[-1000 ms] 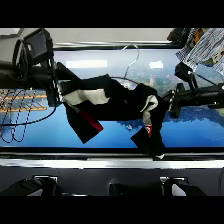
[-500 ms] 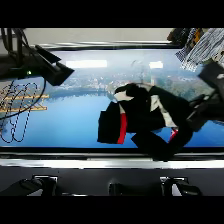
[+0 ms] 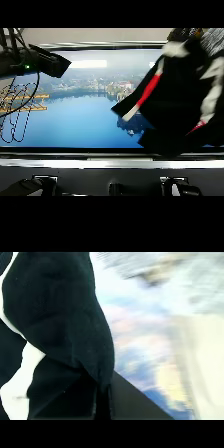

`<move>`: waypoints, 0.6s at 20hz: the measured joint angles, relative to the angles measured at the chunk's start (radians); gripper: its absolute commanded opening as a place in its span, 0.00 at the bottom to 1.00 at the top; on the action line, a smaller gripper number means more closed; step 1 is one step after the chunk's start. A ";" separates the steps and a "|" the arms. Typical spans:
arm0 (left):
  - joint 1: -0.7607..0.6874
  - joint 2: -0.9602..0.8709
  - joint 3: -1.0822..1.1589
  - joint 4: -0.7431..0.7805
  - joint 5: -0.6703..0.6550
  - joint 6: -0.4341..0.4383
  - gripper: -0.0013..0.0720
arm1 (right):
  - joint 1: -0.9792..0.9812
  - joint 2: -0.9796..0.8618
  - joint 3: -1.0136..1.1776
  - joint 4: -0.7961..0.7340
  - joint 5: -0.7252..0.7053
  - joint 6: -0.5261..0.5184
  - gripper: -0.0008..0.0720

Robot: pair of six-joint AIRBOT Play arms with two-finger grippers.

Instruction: Fold the clothes and pants, and hang the long-sleeved shirts on hangers.

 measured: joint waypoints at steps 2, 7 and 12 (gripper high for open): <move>0.000 0.000 0.000 0.002 0.001 -0.011 0.85 | 0.000 -0.041 0.055 -0.150 -0.039 0.169 0.05; 0.000 0.000 0.000 0.002 0.002 -0.021 0.85 | 0.000 -0.217 0.278 -0.513 0.056 0.480 0.04; 0.000 0.000 0.000 0.002 0.002 -0.021 0.85 | -0.016 -0.376 0.476 -0.754 0.150 0.597 0.05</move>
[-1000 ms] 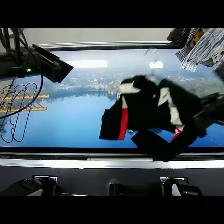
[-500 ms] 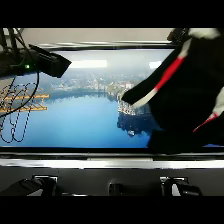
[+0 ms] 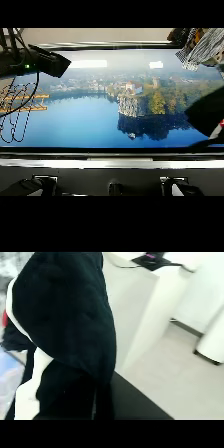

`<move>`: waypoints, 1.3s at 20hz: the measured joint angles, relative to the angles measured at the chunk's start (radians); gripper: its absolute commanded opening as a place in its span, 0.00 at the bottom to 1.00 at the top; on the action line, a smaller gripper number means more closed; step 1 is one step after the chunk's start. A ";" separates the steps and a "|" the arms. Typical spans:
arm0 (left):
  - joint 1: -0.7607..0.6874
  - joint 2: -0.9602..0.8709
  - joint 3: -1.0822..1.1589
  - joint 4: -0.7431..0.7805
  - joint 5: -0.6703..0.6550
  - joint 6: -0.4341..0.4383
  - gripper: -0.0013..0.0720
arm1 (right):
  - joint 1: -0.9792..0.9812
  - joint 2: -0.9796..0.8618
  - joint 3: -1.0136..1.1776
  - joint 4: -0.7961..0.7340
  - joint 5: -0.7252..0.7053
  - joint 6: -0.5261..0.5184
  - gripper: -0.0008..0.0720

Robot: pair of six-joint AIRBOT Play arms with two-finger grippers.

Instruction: Fold the clothes and pants, and hang the long-sleeved shirts on hangers.

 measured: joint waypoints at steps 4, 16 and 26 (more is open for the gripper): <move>0.000 0.000 0.000 0.000 0.000 -0.001 0.85 | -0.151 -0.073 0.064 -0.032 0.001 0.067 0.04; 0.000 0.000 0.000 0.001 0.000 -0.005 0.85 | -0.468 -0.100 0.088 0.042 -0.282 0.166 0.04; 0.000 0.000 0.000 0.001 0.000 -0.071 0.85 | -0.519 -0.136 0.088 -0.027 -0.348 0.217 0.05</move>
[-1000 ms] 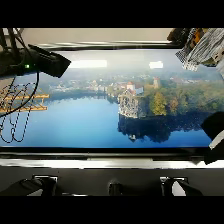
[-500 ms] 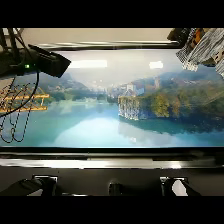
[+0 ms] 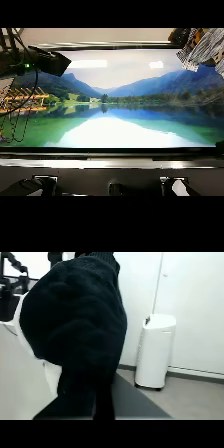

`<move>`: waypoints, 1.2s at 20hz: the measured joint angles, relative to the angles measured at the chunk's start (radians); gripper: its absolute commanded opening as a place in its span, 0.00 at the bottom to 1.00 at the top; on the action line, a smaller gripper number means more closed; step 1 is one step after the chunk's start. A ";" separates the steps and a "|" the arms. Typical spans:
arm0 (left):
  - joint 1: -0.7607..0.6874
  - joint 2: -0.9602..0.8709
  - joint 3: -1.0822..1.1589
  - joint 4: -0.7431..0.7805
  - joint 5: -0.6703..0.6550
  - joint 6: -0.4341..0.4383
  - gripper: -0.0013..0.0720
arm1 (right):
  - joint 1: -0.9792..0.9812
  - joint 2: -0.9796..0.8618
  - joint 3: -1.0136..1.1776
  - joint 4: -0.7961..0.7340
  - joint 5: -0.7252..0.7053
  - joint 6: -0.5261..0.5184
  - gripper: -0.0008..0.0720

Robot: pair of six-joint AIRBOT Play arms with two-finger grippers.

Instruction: Fold the clothes and pants, and hang the long-sleeved shirts on hangers.

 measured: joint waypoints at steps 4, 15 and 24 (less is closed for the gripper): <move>0.000 0.000 0.000 0.000 0.000 -0.007 0.85 | -0.085 -0.027 0.000 0.062 -0.003 0.049 0.05; 0.006 0.009 0.000 0.006 -0.010 -0.008 0.85 | -0.124 0.080 0.001 0.318 0.055 -0.064 0.50; 0.109 0.081 0.000 0.039 -0.063 -0.008 0.06 | -0.095 0.170 0.000 0.992 -0.093 -0.286 0.05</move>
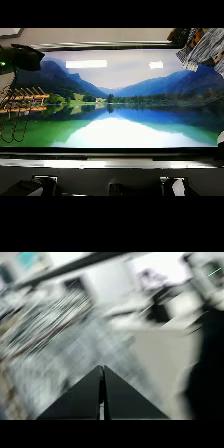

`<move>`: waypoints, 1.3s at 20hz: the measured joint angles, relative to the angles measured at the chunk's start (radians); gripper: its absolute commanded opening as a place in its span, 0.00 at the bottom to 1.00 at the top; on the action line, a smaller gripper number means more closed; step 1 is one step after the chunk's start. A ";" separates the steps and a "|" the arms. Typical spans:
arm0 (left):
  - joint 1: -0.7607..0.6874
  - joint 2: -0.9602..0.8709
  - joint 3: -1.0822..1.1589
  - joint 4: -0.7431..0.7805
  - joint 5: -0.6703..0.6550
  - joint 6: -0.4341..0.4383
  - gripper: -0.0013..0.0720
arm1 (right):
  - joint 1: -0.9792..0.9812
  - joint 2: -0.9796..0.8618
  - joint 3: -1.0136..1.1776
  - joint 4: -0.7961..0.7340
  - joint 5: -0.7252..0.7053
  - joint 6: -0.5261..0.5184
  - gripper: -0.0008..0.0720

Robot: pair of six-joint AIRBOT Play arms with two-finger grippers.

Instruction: Fold the clothes and pants, and hang the long-sleeved shirts on hangers.

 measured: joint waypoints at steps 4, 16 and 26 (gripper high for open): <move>0.056 0.011 -0.027 0.002 -0.087 0.000 0.06 | 0.245 -0.110 -0.007 0.230 0.176 -0.265 0.05; 0.164 0.076 -0.372 -0.020 -0.099 0.050 0.06 | 0.846 -0.097 -0.563 0.138 0.505 -0.537 0.05; 0.227 0.079 -0.397 -0.028 -0.092 0.053 0.06 | 0.896 -0.098 -0.638 0.117 0.488 -0.546 0.05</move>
